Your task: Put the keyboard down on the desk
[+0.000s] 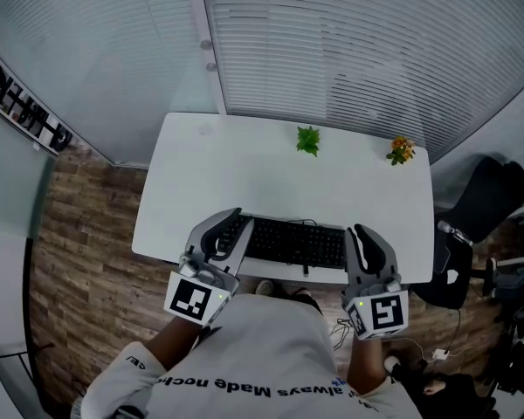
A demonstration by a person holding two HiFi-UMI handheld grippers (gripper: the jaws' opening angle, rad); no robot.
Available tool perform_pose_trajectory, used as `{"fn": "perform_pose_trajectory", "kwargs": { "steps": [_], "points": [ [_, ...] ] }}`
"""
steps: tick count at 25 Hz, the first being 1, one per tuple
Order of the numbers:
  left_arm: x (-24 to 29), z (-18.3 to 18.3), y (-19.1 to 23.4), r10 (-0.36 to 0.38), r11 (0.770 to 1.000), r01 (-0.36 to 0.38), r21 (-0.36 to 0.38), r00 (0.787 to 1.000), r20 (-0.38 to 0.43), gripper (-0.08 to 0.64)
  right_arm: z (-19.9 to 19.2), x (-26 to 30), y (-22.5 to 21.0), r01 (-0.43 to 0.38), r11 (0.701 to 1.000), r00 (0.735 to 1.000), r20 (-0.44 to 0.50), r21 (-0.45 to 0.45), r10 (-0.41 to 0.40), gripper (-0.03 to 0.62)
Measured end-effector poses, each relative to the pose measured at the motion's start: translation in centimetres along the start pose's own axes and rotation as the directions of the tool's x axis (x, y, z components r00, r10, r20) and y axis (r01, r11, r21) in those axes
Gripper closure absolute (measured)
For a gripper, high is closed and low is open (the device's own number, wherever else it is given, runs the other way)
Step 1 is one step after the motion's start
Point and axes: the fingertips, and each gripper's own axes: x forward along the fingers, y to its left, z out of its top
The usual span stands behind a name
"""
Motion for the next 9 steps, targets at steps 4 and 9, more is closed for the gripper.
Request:
{"fn": "perform_pose_trajectory", "kwargs": {
  "steps": [4,9],
  "points": [
    [-0.02,-0.27,-0.06,-0.003,1.000,0.003,0.004,1.000,-0.006,0.466,-0.08,0.05,0.10,0.001,1.000,1.000,0.000,-0.005,-0.001,0.532],
    [-0.13,-0.42,0.13,-0.001,1.000,0.001,0.004,1.000,-0.007,0.466,-0.03,0.08,0.38,0.001,1.000,1.000,0.000,-0.004,-0.001,0.531]
  ]
}}
